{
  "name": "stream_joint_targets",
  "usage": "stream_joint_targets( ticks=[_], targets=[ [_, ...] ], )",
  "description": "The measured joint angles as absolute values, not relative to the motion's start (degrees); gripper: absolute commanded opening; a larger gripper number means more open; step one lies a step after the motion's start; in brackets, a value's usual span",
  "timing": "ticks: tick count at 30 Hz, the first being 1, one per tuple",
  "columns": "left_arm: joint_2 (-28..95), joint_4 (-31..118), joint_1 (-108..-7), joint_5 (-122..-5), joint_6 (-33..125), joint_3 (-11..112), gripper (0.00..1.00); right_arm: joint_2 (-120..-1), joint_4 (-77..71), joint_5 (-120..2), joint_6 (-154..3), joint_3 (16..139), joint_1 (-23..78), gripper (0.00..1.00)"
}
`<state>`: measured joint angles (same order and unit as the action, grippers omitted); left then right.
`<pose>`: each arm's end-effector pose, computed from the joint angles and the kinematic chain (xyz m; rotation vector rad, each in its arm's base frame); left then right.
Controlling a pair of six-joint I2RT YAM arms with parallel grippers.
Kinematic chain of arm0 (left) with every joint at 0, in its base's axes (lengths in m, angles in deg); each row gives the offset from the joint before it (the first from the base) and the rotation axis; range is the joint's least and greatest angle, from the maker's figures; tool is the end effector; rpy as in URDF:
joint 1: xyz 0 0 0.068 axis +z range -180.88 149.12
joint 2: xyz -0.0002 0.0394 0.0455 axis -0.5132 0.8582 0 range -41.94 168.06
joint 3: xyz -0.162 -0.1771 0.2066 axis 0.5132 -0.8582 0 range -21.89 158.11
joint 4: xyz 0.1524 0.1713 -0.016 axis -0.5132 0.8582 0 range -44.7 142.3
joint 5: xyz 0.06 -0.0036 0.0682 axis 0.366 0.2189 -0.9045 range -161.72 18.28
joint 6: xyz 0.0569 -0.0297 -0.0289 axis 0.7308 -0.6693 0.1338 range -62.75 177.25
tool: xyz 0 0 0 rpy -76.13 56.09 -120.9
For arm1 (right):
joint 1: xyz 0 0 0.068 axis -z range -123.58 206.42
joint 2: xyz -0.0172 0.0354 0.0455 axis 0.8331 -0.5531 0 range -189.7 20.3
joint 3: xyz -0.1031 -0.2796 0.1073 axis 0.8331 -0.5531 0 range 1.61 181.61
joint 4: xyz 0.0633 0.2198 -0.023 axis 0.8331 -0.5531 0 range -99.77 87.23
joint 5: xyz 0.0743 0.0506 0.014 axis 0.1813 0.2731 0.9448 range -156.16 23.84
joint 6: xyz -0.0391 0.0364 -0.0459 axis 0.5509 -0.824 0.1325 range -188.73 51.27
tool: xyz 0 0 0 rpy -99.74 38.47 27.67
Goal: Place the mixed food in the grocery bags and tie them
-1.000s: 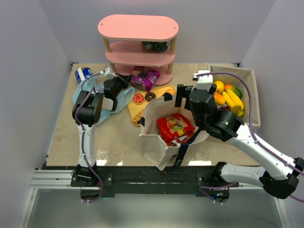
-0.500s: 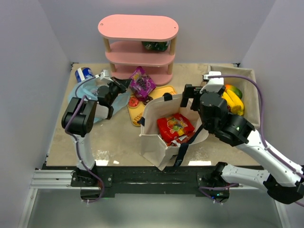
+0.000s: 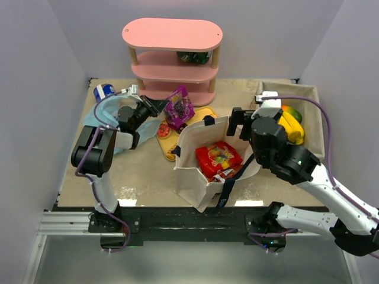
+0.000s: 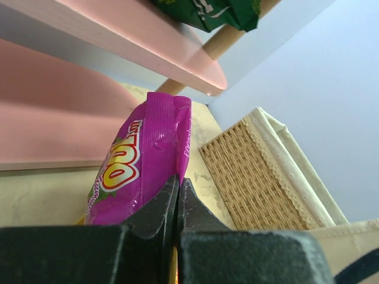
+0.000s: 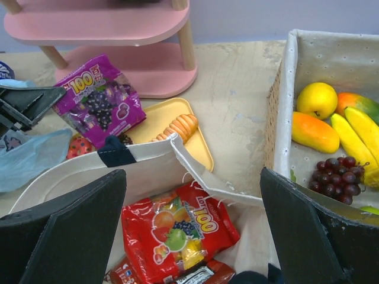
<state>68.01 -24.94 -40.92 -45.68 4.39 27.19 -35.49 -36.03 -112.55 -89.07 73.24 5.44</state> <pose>0.3940 -0.0955 0.2695 -0.1656 1.5327 -1.2078 0.1213 0.0836 0.4505 0.0667 1.7795 0.1358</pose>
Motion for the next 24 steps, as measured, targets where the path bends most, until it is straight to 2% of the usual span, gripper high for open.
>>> stream_joint_targets(
  ticks=[15, 19, 24],
  targets=[
    [63.05, -23.61, -42.47, -38.79, 4.45, 31.47, 0.0, -30.22, -37.25, -110.57, -90.8, 72.61, 5.44, 0.99],
    [55.66, -20.96, -43.35, -37.22, 6.35, 31.47, 0.0, -29.81, -37.56, -110.19, -90.99, 72.46, 5.44, 0.99],
    [38.28, -20.29, -49.97, -34.51, 16.45, 31.47, 0.0, -30.4, -37.47, -110.39, -90.58, 71.06, 5.44, 0.99]
  ],
)
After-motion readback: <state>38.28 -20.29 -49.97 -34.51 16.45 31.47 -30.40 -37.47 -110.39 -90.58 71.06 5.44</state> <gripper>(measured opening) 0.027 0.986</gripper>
